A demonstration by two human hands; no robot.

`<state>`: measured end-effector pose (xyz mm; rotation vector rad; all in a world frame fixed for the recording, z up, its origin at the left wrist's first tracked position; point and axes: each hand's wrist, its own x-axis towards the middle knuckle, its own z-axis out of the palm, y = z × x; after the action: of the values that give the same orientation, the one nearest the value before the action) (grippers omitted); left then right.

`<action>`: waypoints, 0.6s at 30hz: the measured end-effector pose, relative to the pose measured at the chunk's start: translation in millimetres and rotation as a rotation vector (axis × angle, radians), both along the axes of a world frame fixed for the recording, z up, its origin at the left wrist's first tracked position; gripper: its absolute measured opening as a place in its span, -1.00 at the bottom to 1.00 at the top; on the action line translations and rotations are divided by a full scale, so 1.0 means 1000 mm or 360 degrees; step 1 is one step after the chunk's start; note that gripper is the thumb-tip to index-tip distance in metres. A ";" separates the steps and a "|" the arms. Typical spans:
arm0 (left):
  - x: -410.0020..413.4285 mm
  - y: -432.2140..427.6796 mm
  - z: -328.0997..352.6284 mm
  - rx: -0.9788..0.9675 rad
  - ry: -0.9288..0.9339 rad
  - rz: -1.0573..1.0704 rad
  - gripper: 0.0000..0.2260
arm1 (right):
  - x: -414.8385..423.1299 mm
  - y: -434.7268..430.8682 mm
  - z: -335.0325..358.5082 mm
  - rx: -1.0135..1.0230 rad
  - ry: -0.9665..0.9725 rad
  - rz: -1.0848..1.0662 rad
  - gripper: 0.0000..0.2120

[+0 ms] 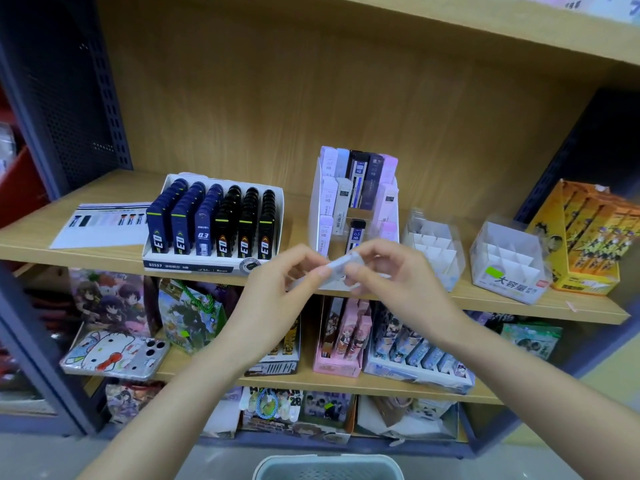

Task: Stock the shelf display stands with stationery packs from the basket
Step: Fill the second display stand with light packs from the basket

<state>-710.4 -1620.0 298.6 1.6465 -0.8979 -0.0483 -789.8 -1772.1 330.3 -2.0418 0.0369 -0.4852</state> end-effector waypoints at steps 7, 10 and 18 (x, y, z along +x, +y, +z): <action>0.052 -0.038 0.039 0.0203 -0.0670 0.0351 -0.85 | 0.033 -0.042 0.041 -0.0122 -0.0426 -0.0463 -0.96; 0.071 -0.051 0.046 0.0349 -0.0891 0.0424 -0.79 | 0.056 -0.052 0.046 -0.0330 -0.0431 -0.0564 -0.89; 0.089 -0.057 0.043 0.0546 -0.1065 0.0417 -0.75 | 0.086 -0.061 0.041 -0.0700 -0.0217 -0.0429 -0.91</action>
<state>-621.3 -1677.0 341.9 2.1385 -1.2050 0.5893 -703.5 -1832.8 371.5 -2.4408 0.1342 -0.8615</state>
